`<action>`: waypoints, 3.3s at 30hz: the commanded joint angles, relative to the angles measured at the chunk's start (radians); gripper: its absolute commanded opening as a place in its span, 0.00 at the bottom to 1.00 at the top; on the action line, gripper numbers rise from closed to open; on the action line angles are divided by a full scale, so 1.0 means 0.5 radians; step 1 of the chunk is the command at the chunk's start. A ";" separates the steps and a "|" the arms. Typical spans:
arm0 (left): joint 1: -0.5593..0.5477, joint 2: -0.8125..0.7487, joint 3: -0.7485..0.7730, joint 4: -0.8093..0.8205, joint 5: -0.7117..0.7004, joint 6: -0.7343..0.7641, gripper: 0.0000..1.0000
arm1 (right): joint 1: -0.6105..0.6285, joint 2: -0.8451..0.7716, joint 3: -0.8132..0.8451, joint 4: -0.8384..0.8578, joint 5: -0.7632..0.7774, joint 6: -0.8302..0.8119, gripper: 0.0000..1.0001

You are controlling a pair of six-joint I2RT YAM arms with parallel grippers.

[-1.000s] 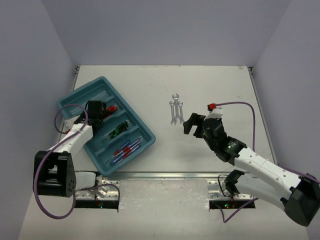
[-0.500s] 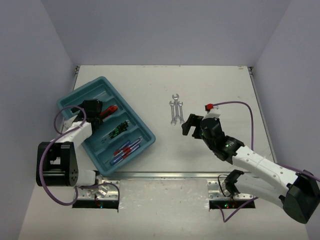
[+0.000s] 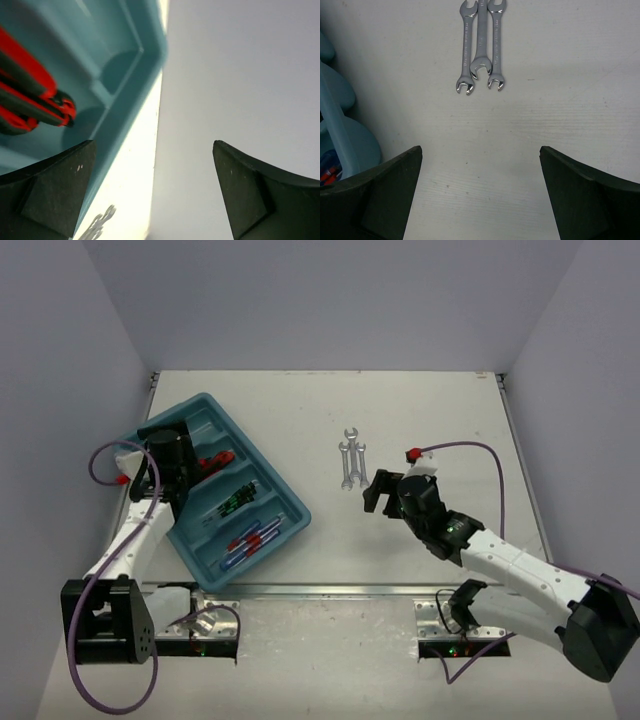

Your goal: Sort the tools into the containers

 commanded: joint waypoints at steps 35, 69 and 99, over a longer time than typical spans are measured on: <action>-0.113 -1.095 0.086 -0.758 0.963 2.531 1.00 | -0.523 2.401 2.158 -1.098 -0.428 -0.609 0.32; -0.178 -1.048 0.084 -0.747 1.037 2.540 1.00 | -0.672 2.903 2.631 -1.342 -0.531 -0.789 0.27; -0.738 -0.599 -0.109 0.208 1.335 1.887 1.00 | -0.541 1.547 1.570 -0.941 -0.533 -0.731 0.00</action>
